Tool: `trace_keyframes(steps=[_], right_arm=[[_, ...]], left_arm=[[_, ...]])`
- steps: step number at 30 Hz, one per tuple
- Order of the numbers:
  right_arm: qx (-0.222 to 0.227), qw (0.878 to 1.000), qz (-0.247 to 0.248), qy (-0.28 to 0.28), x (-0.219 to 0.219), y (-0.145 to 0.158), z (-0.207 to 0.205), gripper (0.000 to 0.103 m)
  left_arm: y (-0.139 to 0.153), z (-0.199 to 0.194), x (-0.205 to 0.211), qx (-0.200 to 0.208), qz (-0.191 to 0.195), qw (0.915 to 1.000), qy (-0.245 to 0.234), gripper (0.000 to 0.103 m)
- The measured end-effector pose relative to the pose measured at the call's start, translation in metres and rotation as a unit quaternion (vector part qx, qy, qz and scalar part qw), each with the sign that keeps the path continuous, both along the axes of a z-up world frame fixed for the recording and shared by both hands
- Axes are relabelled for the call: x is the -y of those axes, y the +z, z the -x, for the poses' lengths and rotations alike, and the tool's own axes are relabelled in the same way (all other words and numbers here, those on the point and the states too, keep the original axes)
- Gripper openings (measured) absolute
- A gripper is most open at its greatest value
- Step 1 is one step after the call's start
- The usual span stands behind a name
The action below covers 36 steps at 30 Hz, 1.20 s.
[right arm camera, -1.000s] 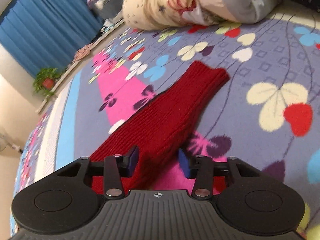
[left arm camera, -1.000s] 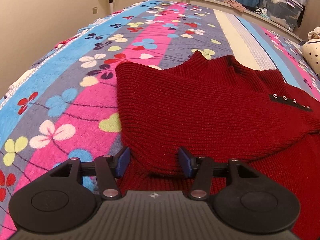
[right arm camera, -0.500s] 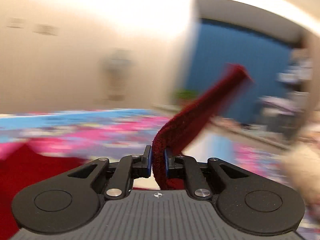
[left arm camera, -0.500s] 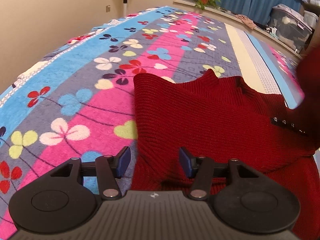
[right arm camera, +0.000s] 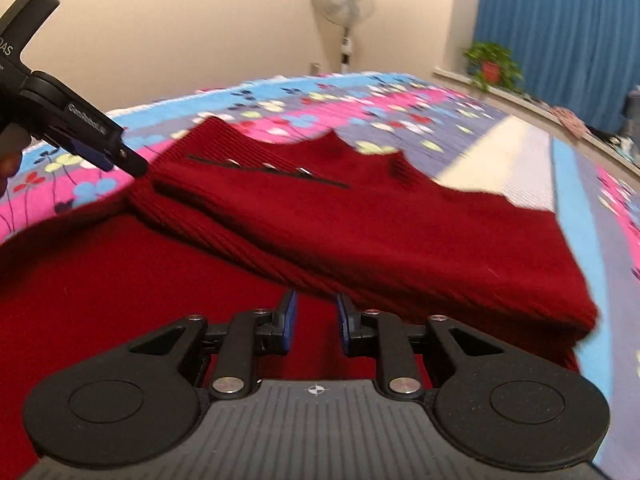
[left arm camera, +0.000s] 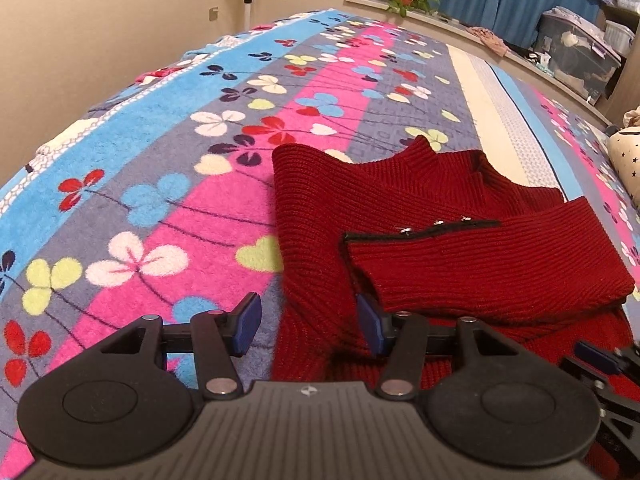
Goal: Fold small clothes
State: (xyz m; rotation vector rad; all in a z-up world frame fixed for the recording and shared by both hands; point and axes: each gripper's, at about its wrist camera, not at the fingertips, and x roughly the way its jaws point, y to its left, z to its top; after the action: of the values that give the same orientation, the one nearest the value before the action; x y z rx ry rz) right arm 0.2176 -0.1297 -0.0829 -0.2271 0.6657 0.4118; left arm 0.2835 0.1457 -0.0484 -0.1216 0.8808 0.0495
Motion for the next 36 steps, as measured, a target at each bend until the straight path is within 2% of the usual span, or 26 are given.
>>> trace_keyframes(steps=[2,4,6,8,10,14,16,19,21,23,24,26,27,29,30,32,33,34,36], right_arm=[[-0.013,1.000,-0.001,-0.016,0.015,0.003,0.015,0.023],[-0.031,0.999,0.004,-0.036,0.036,0.008,0.030,0.023],[-0.055,0.997,0.002,-0.062,0.056,0.014,0.044,0.026],[-0.080,0.993,-0.008,-0.091,0.076,0.019,0.059,0.032],[-0.097,0.987,-0.016,-0.127,0.094,0.023,0.076,0.044],[-0.119,0.978,-0.025,-0.170,0.118,0.014,0.104,0.046],[-0.129,0.974,-0.033,-0.185,0.127,0.002,0.112,0.046],[-0.138,0.969,-0.053,-0.196,0.134,-0.006,0.110,0.047],[-0.135,0.971,-0.050,-0.189,0.133,-0.006,0.109,0.047],[-0.134,0.973,-0.047,-0.184,0.133,-0.007,0.110,0.047],[-0.134,0.973,-0.048,-0.184,0.135,-0.005,0.110,0.047],[-0.136,0.973,-0.046,-0.182,0.135,-0.004,0.109,0.047],[-0.136,0.973,-0.043,-0.182,0.134,-0.003,0.108,0.047],[-0.134,0.973,-0.037,-0.183,0.133,-0.003,0.107,0.047],[-0.132,0.974,-0.034,-0.183,0.132,-0.003,0.107,0.047],[-0.129,0.974,-0.027,-0.182,0.132,-0.002,0.107,0.047],[-0.129,0.974,-0.026,-0.182,0.133,-0.002,0.106,0.047],[-0.129,0.974,-0.027,-0.183,0.134,-0.001,0.106,0.047],[-0.128,0.974,-0.027,-0.186,0.134,-0.001,0.106,0.047]], left_arm=[[0.005,0.001,-0.004,0.008,0.011,0.9999,0.009,0.059],[0.013,0.003,-0.014,0.026,0.043,0.9985,0.022,0.057],[0.021,0.005,-0.026,0.046,0.095,0.9939,0.033,0.051],[0.023,0.005,-0.036,0.054,0.174,0.9830,0.026,0.049],[0.017,0.001,-0.035,0.037,0.222,0.9743,0.011,0.049],[-0.007,-0.011,-0.025,-0.009,0.254,0.9672,0.003,0.049],[-0.019,-0.018,-0.020,-0.020,0.249,0.9683,0.012,0.049],[-0.033,-0.029,-0.011,-0.017,0.222,0.9748,0.012,0.049],[-0.037,-0.032,-0.008,-0.007,0.191,0.9815,0.011,0.020],[-0.026,-0.027,-0.012,0.019,0.169,0.9855,0.009,0.011],[-0.014,-0.023,-0.015,0.048,0.160,0.9857,0.017,0.003],[0.006,-0.013,-0.018,0.094,0.116,0.9881,0.035,0.001],[0.008,-0.012,-0.019,0.098,0.098,0.9893,0.047,0.002],[-0.003,-0.018,-0.019,0.055,0.094,0.9927,0.052,0.005],[-0.004,-0.019,-0.020,0.046,0.078,0.9937,0.066,0.004],[0.010,-0.012,-0.018,0.094,0.048,0.9909,0.083,0.005],[0.017,-0.009,-0.018,0.122,0.059,0.9879,0.075,0.005],[0.018,-0.009,-0.016,0.130,0.080,0.9864,0.061,0.005],[0.003,-0.017,-0.006,0.098,0.120,0.9879,0.001,0.009]])
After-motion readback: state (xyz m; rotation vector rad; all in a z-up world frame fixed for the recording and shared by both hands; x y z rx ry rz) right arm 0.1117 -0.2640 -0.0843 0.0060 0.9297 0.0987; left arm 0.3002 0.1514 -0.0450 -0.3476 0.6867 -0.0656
